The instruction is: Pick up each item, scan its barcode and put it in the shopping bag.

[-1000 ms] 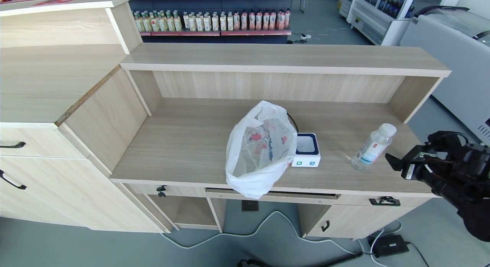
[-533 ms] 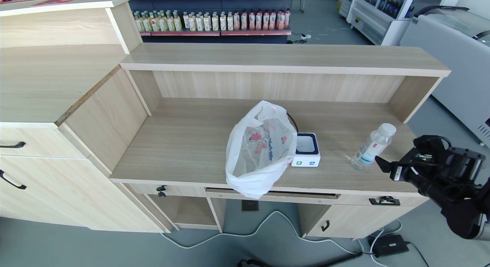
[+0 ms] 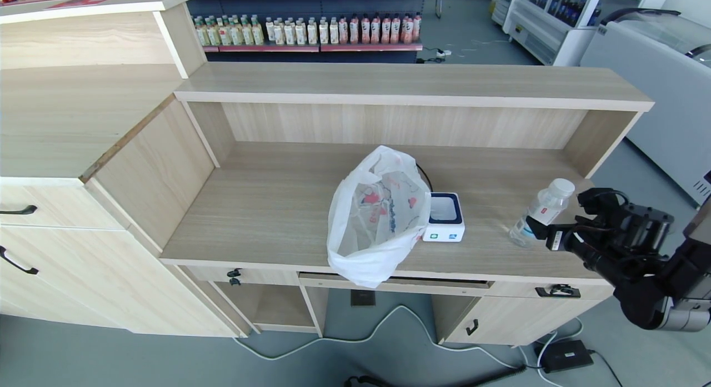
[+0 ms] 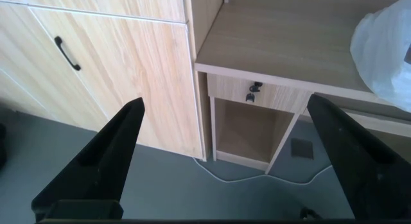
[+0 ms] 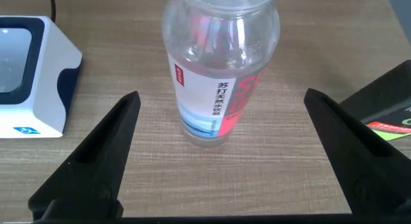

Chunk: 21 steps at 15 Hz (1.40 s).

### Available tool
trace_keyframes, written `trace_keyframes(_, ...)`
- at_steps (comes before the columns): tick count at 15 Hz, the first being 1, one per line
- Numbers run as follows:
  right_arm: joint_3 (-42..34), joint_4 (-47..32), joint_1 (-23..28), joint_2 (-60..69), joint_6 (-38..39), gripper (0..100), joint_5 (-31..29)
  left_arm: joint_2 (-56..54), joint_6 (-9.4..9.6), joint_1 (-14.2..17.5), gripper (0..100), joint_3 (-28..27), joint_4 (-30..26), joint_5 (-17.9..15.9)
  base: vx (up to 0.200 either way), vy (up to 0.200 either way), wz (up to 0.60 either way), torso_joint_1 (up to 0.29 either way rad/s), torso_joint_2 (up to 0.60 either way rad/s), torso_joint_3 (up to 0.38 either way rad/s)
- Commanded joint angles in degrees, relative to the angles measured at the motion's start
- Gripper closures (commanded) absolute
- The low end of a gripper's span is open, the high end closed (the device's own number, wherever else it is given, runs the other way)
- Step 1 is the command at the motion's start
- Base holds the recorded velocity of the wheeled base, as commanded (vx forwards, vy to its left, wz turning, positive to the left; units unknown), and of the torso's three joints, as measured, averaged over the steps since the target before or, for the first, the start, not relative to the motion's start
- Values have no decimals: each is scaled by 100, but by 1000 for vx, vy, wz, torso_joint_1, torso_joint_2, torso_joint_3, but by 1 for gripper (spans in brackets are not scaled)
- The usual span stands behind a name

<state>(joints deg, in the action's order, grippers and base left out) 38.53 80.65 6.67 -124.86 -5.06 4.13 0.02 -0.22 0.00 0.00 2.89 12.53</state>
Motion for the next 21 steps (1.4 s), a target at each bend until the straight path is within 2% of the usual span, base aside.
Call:
trace_keyframes(1,154,-6,-96,-144,-13,0,-9,-2,-4,0,0,0,1,4,0,0,0,0,0,0)
trace_keyframes(11,989,-182,-157,-645,-118,0,-62,-2,-4,0,0,0,1,4,0,0,0,0,0,0)
trace_keyframes(21,1332,-217,-280,-918,-109,0,-70,-2,-4,0,0,0,1,4,0,0,0,0,0,0)
